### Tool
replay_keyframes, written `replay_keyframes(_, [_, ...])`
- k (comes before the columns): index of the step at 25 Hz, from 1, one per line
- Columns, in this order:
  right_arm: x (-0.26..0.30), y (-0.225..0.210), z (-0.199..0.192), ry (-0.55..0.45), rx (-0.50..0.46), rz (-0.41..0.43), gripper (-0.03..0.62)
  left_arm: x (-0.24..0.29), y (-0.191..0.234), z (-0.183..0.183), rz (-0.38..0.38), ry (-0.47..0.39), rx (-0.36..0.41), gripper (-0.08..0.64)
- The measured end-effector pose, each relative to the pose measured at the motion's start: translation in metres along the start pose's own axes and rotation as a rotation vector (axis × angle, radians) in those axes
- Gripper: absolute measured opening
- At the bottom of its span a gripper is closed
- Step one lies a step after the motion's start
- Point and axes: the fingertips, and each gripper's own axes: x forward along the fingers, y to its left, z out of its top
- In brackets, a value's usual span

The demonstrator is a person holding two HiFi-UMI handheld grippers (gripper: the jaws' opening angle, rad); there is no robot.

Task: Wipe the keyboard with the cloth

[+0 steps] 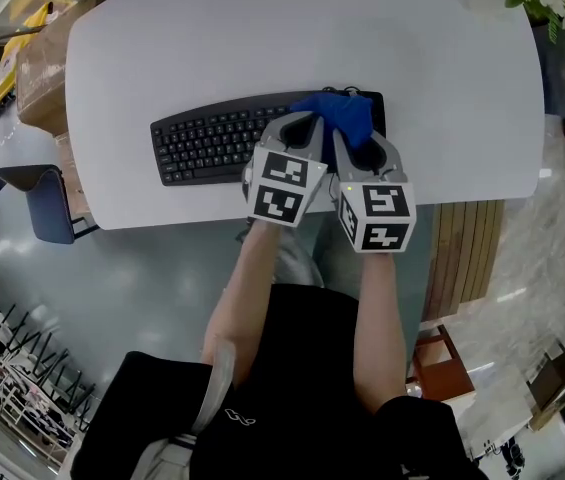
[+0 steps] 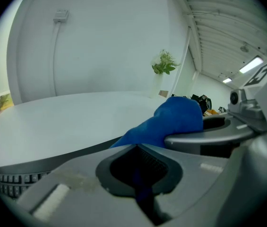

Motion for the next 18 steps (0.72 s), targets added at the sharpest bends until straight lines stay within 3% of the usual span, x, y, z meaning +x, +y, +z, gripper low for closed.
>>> replay_keyframes(11, [-0.023, -0.036, 0.002, -0.021, 0.01, -0.054, 0.089, 0.015, -0.038, 0.012, -0.048, -0.029, 0.011, -0.003])
replay_keyframes(18, [-0.027, -0.01, 0.048, -0.108, -0.067, 0.002, 0.086, -0.012, -0.014, 0.023, 0.018, -0.093, 0.01, -0.003])
